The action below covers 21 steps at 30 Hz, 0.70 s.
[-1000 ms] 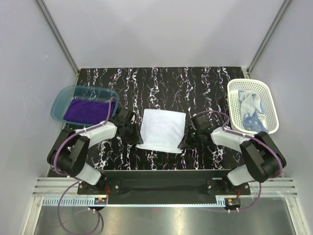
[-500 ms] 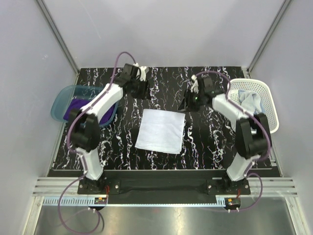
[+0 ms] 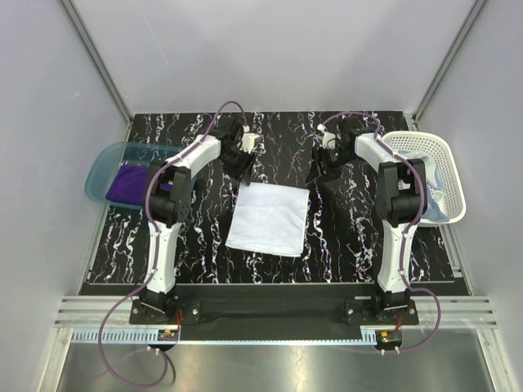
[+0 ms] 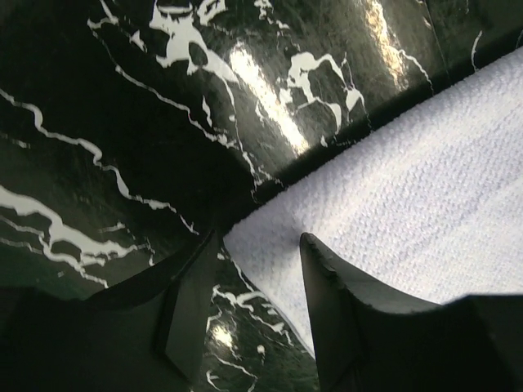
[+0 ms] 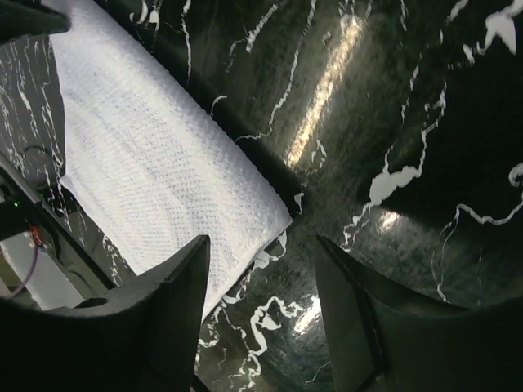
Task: Fold and stack the towels
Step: Fold the towel
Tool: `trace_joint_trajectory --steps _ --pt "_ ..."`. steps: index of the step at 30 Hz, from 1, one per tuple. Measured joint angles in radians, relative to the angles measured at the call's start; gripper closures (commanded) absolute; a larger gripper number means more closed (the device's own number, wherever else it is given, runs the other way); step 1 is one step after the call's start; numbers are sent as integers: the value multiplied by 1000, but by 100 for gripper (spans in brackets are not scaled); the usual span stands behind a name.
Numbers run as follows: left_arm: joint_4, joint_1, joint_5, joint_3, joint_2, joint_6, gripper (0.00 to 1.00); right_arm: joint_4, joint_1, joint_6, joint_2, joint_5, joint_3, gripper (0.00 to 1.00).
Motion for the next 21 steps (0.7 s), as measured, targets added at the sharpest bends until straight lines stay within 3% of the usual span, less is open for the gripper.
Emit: trace_joint_trajectory --steps 7,14,21 --pt "-9 5 2 35 45 57 51 -96 0 -133 100 -77 116 47" --pt "-13 27 40 49 57 85 50 -143 0 -193 177 -142 132 51" --pt "-55 51 116 130 110 114 53 -154 0 -242 196 -148 153 80"
